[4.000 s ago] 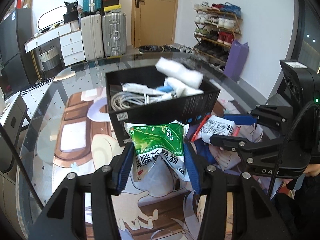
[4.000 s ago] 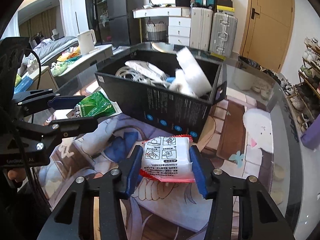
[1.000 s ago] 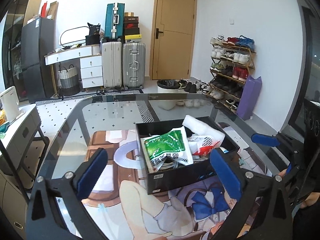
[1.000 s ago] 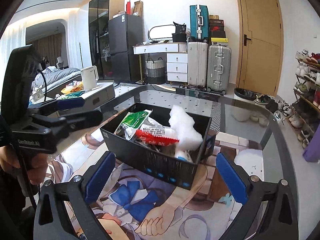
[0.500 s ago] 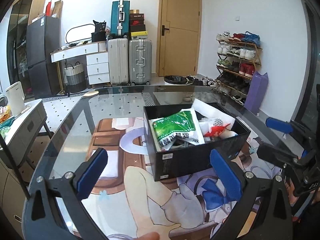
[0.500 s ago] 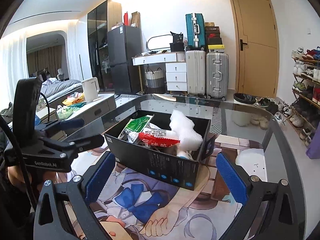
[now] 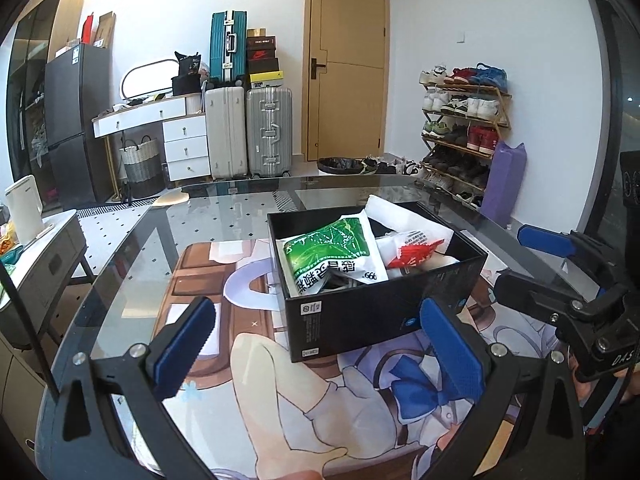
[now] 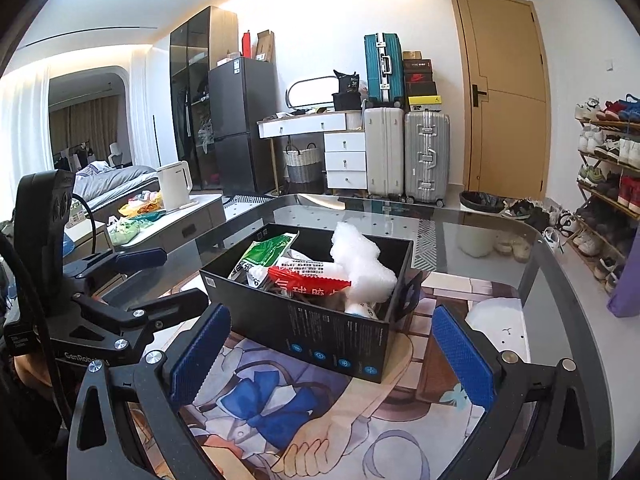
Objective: Organize soft objects
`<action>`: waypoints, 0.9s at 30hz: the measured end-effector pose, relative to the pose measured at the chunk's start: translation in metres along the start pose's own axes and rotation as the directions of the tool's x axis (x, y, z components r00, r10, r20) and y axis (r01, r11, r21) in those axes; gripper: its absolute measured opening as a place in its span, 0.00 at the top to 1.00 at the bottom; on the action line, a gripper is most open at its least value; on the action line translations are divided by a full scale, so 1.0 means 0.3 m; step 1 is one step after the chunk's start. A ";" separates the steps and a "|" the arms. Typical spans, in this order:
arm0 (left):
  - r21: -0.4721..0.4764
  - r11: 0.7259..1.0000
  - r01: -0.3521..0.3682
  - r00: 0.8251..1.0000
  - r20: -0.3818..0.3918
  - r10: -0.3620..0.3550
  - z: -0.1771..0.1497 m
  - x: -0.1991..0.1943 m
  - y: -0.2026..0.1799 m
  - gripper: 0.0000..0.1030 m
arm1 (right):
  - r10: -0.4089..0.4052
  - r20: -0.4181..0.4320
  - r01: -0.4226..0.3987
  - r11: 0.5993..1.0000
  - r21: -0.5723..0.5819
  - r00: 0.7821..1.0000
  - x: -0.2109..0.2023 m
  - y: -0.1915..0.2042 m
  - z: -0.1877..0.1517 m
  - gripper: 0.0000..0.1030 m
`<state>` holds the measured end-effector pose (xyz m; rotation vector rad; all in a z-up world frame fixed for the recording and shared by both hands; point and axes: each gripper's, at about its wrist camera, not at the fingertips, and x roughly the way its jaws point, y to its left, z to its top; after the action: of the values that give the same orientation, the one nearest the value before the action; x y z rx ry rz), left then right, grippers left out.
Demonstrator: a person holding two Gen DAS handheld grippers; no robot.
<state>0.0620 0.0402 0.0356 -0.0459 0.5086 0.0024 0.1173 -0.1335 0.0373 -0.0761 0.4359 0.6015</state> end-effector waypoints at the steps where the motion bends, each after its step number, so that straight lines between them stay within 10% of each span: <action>1: -0.003 1.000 0.001 1.000 0.000 -0.001 -0.001 0.001 0.000 0.00 | -0.002 0.002 0.002 1.000 0.000 1.000 0.001 -0.001 -0.001 0.01; 27: -0.059 0.998 0.010 0.999 0.035 -0.008 0.010 -0.023 0.014 0.00 | -0.013 0.015 0.014 1.000 -0.023 1.000 0.007 0.009 -0.010 0.01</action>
<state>0.0573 0.0444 0.0414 -0.1055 0.4733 0.0094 0.1162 -0.1309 0.0337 -0.0967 0.4141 0.5935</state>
